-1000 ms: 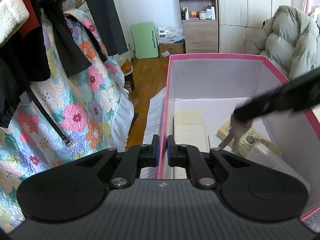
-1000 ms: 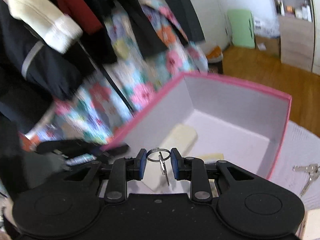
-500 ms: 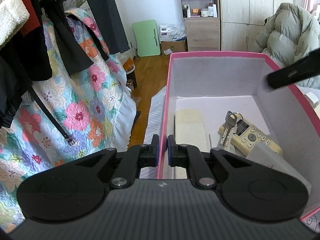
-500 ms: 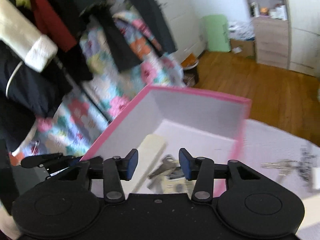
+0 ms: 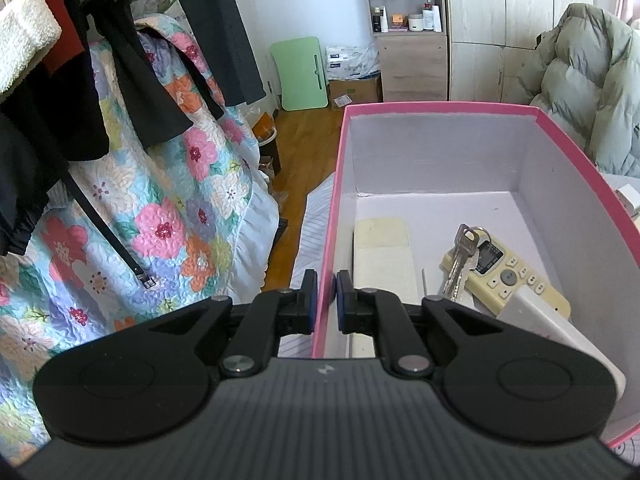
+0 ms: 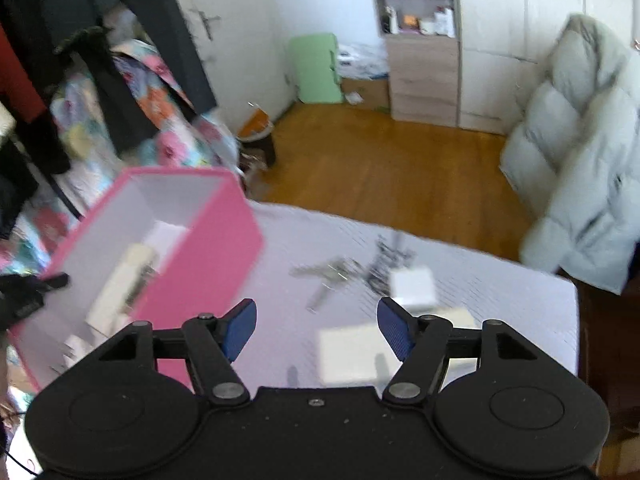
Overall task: Organize rigid objects
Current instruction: 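Grasp the cream remote on the bedspread with the right gripper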
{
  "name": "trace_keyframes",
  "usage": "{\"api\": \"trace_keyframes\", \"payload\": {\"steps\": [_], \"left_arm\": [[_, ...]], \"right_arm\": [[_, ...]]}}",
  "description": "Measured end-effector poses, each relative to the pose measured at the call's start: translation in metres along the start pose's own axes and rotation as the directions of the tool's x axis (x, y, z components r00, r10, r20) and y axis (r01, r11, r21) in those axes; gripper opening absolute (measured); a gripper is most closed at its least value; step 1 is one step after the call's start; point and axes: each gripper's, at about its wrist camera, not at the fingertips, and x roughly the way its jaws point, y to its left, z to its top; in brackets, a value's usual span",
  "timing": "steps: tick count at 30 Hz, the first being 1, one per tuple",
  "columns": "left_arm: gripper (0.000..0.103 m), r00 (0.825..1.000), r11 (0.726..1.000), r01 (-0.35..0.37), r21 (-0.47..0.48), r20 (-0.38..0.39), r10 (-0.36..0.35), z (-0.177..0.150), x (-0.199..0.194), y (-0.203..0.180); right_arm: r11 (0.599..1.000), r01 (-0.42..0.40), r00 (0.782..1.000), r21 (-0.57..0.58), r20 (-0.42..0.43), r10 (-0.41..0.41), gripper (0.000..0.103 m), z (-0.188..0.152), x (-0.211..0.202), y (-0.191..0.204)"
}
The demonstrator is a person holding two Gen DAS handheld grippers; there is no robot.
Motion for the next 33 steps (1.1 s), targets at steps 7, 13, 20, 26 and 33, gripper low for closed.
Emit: {"api": "trace_keyframes", "payload": {"steps": [7, 13, 20, 26, 33], "left_arm": [[0.009, 1.000, 1.000, -0.014, 0.014, -0.006, 0.014, -0.001, 0.000, -0.003], [0.009, 1.000, 1.000, -0.020, 0.022, -0.005, 0.020, 0.000, 0.001, -0.004], [0.009, 1.000, 1.000, -0.018, 0.023, -0.003, 0.018, 0.000, 0.001, -0.005], [0.009, 1.000, 1.000, -0.004, 0.017, 0.000, 0.004, 0.000, 0.001, -0.005], [0.009, 1.000, 1.000, 0.002, 0.018, 0.006, -0.002, 0.000, 0.001, -0.005]], "right_arm": [[0.984, -0.012, 0.997, 0.178, -0.066, 0.024, 0.073, -0.022, 0.030, -0.036], [0.945, 0.021, 0.992, 0.326, -0.122, 0.020, 0.075, -0.030, 0.058, -0.059], [0.882, 0.158, 0.984, 0.443, -0.144, -0.104, 0.097, -0.025, 0.085, -0.068], [0.897, 0.273, 0.961, 0.348, -0.147, -0.235, 0.102, -0.022, 0.102, -0.039], [0.931, 0.293, 0.954, 0.218, -0.126, -0.271, 0.094, -0.032, 0.097, -0.018]]}}
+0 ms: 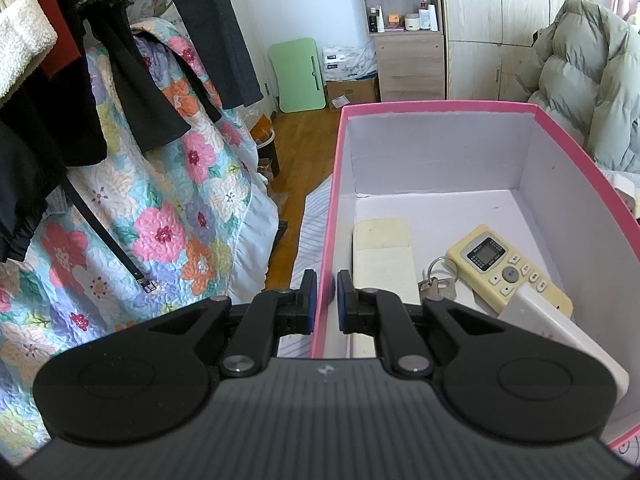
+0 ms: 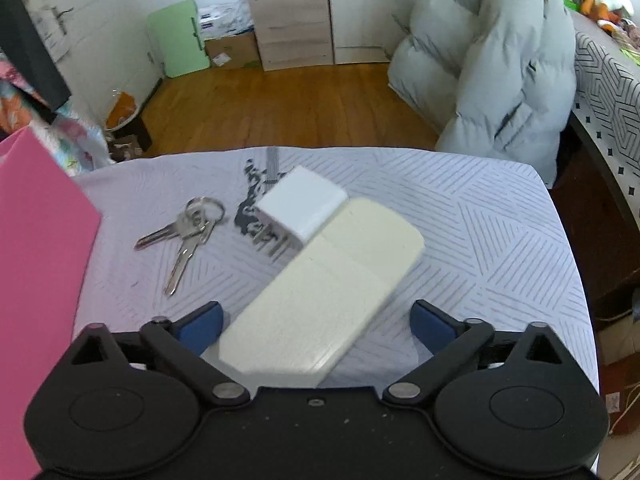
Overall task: Organize rigid objects
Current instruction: 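Grasp the cream remote on the bedspread with the right gripper, then lower the cream remote into the pink box and release it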
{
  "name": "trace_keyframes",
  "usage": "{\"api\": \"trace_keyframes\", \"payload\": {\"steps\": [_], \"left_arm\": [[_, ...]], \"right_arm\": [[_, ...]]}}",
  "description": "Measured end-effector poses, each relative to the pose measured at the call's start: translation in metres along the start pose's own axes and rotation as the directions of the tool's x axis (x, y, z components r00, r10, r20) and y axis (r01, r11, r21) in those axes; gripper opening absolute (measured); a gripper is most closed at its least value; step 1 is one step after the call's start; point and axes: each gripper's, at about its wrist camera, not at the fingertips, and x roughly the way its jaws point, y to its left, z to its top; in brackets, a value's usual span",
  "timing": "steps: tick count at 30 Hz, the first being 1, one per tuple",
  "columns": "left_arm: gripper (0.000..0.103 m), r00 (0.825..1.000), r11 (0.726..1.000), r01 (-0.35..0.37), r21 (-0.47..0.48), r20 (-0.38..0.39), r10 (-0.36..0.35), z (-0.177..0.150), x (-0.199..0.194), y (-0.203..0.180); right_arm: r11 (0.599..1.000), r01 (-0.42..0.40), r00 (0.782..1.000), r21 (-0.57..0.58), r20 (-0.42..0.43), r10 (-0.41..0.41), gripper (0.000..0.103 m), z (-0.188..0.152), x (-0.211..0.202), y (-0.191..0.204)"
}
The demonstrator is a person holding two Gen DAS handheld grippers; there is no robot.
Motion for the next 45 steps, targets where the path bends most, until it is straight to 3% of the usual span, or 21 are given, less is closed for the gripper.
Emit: {"api": "trace_keyframes", "payload": {"steps": [2, 5, 10, 12, 13, 20, 21, 23, 24, 28, 33, 40, 45], "left_arm": [[0.009, 1.000, 1.000, 0.002, 0.004, 0.000, -0.002, 0.000, 0.000, 0.001], [0.009, 1.000, 1.000, -0.001, 0.006, 0.001, 0.001, 0.000, 0.000, 0.002], [0.009, 1.000, 1.000, -0.002, 0.011, 0.004, 0.002, 0.000, 0.000, 0.002], [0.009, 1.000, 1.000, -0.001, 0.010, 0.003, 0.001, 0.000, 0.000, 0.002], [0.009, 1.000, 1.000, 0.000, 0.010, 0.004, 0.000, 0.000, 0.000, 0.001], [0.009, 1.000, 1.000, -0.004, 0.013, 0.000, 0.004, -0.001, -0.001, 0.001], [0.009, 1.000, 1.000, -0.003, 0.012, -0.001, 0.003, -0.001, 0.000, 0.001], [0.009, 1.000, 1.000, -0.005, 0.012, -0.001, 0.005, -0.001, 0.000, 0.002], [0.009, 1.000, 1.000, -0.007, 0.012, -0.002, 0.007, -0.002, 0.000, 0.002], [0.009, 1.000, 1.000, -0.005, 0.001, -0.002, 0.005, -0.004, -0.001, 0.002], [0.009, 1.000, 1.000, -0.002, -0.029, 0.003, 0.002, -0.004, -0.003, 0.006], [0.009, 1.000, 1.000, -0.005, -0.026, 0.005, 0.005, -0.004, -0.003, 0.005], [0.009, 1.000, 1.000, 0.000, -0.029, 0.006, 0.001, -0.004, -0.004, 0.006]], "right_arm": [[0.999, -0.041, 0.999, -0.034, -0.002, 0.041, 0.071, -0.004, -0.011, -0.004], [0.994, -0.095, 0.995, -0.061, -0.029, 0.093, 0.059, -0.014, -0.024, -0.009], [0.984, -0.106, 0.992, -0.145, -0.089, 0.094, 0.058, -0.030, -0.039, -0.011], [0.982, -0.084, 0.991, -0.168, -0.115, 0.065, 0.063, -0.029, -0.037, -0.008], [0.983, -0.075, 0.993, -0.169, -0.107, 0.057, 0.069, -0.027, -0.035, -0.007], [0.982, -0.037, 0.999, -0.186, -0.044, 0.029, 0.076, 0.005, -0.007, 0.006], [0.980, -0.040, 0.999, -0.195, -0.034, 0.034, 0.075, 0.009, -0.003, 0.008], [0.977, -0.046, 0.999, -0.209, -0.012, 0.044, 0.058, 0.013, -0.004, 0.011], [0.977, -0.050, 0.999, -0.209, -0.011, 0.049, 0.058, 0.014, -0.006, 0.011], [0.979, -0.126, 0.991, -0.160, 0.020, 0.131, 0.058, 0.008, -0.026, 0.001], [0.969, -0.165, 0.975, -0.187, 0.115, 0.188, 0.058, -0.006, -0.070, 0.005], [0.935, -0.178, 0.954, -0.306, 0.180, 0.240, 0.058, -0.024, -0.118, 0.028], [0.910, -0.182, 0.926, -0.371, 0.247, 0.286, 0.058, -0.029, -0.148, 0.049]]}}
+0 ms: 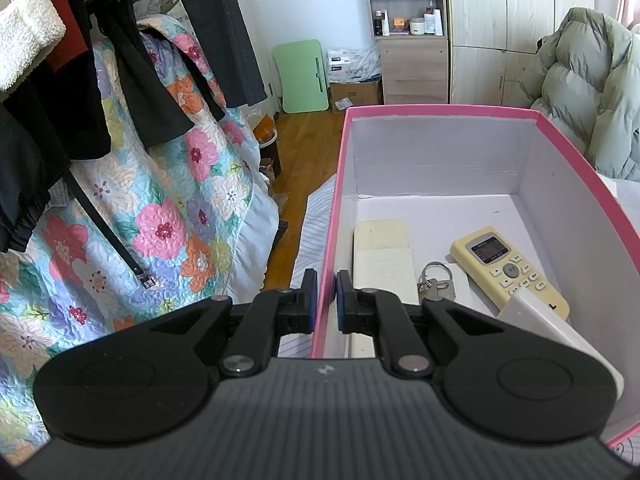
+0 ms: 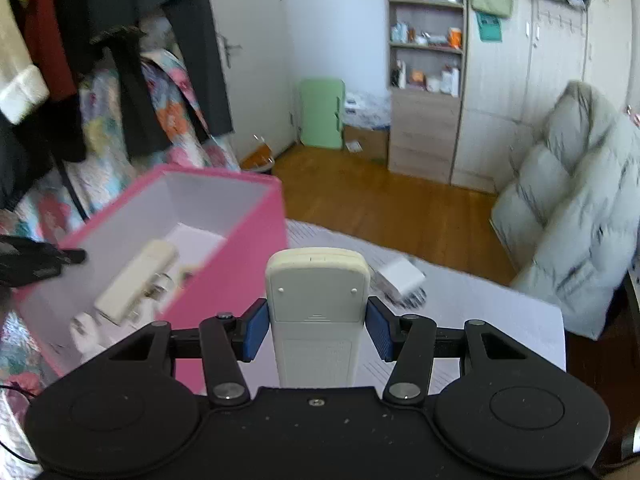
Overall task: Organize rigid objects
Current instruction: 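Lower the cream remote into the pink box and release it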
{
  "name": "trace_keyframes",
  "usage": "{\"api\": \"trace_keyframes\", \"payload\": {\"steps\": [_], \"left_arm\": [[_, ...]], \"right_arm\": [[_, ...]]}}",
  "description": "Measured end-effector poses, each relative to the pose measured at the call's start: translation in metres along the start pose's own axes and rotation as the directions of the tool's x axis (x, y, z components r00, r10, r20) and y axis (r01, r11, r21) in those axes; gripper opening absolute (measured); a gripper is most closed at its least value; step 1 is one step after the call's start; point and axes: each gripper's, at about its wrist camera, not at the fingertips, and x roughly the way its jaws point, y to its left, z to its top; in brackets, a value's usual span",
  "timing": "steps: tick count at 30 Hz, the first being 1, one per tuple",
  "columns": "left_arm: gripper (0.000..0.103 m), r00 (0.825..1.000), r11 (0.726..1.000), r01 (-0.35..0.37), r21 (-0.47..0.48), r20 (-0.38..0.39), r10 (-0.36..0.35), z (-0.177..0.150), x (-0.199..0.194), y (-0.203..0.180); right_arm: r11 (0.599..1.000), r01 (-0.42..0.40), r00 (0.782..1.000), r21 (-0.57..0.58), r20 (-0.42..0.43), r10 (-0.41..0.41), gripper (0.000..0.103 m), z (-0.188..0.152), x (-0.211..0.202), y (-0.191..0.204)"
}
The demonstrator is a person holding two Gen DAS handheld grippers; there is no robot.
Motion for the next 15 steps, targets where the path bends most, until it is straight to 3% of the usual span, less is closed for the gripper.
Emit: {"api": "trace_keyframes", "payload": {"steps": [6, 12, 15], "left_arm": [[0.008, 1.000, 1.000, 0.010, -0.001, 0.001, -0.010, 0.001, 0.001, 0.001], [0.008, 1.000, 1.000, 0.009, 0.024, 0.007, -0.009, 0.000, 0.001, -0.002], [0.007, 1.000, 1.000, 0.018, 0.018, 0.005, -0.018, 0.000, 0.002, -0.001]], "right_arm": [[0.995, -0.071, 0.992, -0.072, 0.099, 0.078, 0.058, 0.033, -0.022, 0.027], [0.968, -0.219, 0.957, -0.123, 0.165, 0.238, 0.058, 0.071, -0.013, 0.056], [0.944, -0.305, 0.936, -0.123, 0.143, 0.321, 0.058, 0.076, 0.013, 0.075]]}}
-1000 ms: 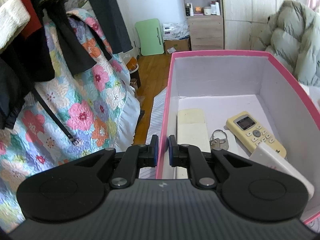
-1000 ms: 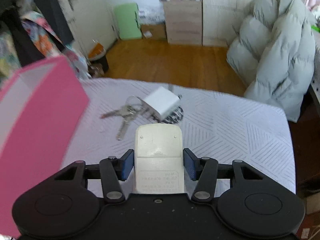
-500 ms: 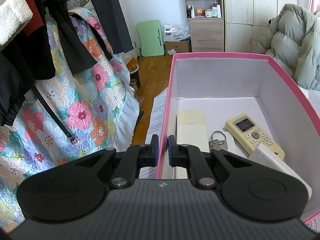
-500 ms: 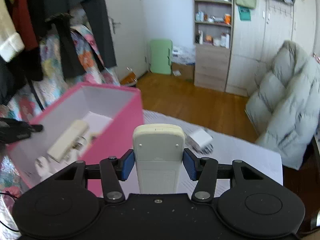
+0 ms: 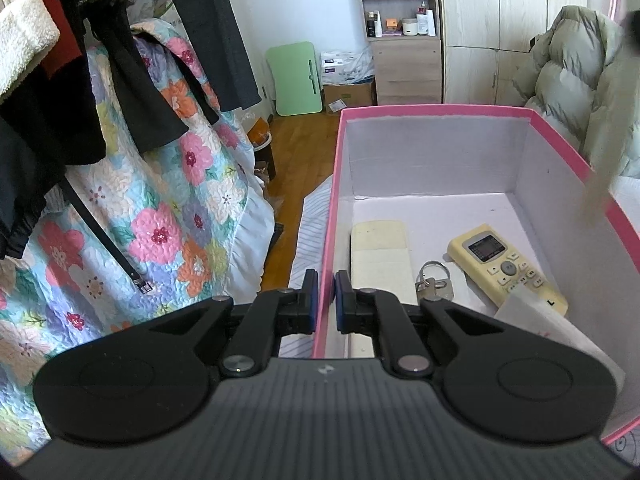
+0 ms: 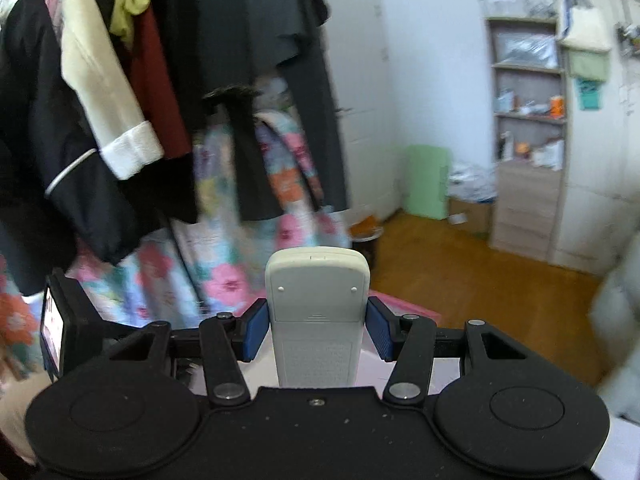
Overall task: Organize rigid objects
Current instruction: 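Lower the cream remote into the pink box and release it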
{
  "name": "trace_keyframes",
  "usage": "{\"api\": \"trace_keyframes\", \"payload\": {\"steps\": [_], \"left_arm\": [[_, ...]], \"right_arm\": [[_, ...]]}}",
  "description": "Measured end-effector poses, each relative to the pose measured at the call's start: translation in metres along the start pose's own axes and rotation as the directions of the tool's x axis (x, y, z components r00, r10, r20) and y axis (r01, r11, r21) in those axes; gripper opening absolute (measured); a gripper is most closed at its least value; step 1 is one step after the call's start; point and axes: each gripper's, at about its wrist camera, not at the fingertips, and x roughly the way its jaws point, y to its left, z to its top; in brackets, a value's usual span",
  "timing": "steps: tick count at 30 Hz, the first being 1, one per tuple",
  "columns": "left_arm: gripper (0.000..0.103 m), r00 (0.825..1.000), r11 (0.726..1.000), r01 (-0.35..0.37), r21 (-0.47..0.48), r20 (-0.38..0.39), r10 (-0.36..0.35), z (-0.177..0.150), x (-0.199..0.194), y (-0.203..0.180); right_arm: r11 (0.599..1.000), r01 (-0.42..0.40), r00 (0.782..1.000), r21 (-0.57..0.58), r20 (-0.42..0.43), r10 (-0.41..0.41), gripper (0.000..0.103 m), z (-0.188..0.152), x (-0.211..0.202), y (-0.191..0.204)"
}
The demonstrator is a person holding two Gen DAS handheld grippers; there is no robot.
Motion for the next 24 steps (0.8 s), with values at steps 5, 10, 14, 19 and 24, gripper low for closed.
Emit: {"api": "trace_keyframes", "payload": {"steps": [5, 10, 14, 19, 24], "left_arm": [[0.007, 1.000, 1.000, 0.001, 0.002, -0.007, -0.001, 0.002, 0.001, 0.001], [0.007, 1.000, 1.000, 0.007, -0.017, -0.003, -0.007, 0.002, 0.001, 0.003], [0.007, 1.000, 1.000, 0.013, -0.026, -0.004, -0.013, 0.003, 0.002, 0.005], [0.007, 1.000, 1.000, 0.009, -0.023, 0.000, -0.009, 0.001, 0.001, 0.004], [0.007, 1.000, 1.000, 0.008, -0.025, 0.001, -0.008, 0.001, 0.001, 0.004]], "right_arm": [[0.996, -0.093, 0.994, -0.016, -0.059, 0.092, 0.058, -0.003, 0.070, 0.011], [0.982, -0.187, 0.979, 0.004, -0.077, 0.187, 0.058, -0.002, 0.124, 0.010], [0.979, -0.199, 0.975, -0.037, -0.106, 0.194, 0.058, -0.014, 0.134, 0.014], [0.974, -0.201, 0.968, -0.108, -0.174, 0.181, 0.058, -0.031, 0.114, 0.013], [0.973, -0.201, 0.962, -0.114, -0.210, 0.175, 0.058, -0.038, 0.087, 0.005]]}}
